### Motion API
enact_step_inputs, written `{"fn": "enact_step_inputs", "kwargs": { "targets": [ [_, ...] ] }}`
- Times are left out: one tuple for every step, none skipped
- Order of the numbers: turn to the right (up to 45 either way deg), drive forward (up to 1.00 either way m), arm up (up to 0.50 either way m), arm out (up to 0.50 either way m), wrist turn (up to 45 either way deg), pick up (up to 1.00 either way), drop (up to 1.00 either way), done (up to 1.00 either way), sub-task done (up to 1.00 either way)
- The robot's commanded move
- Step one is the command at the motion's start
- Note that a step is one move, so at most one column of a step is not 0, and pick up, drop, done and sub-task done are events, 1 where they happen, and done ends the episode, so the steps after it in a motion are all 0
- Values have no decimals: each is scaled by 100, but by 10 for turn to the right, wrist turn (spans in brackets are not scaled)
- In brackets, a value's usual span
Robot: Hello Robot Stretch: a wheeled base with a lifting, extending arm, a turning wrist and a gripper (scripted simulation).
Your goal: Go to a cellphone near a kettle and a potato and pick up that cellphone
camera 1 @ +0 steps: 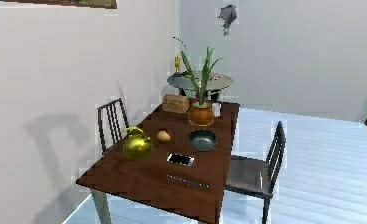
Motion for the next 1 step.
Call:
{"fn": "enact_step_inputs", "kwargs": {
  "targets": [
    [180,0,0,0,0,0,0,0,0]
  ]
}}
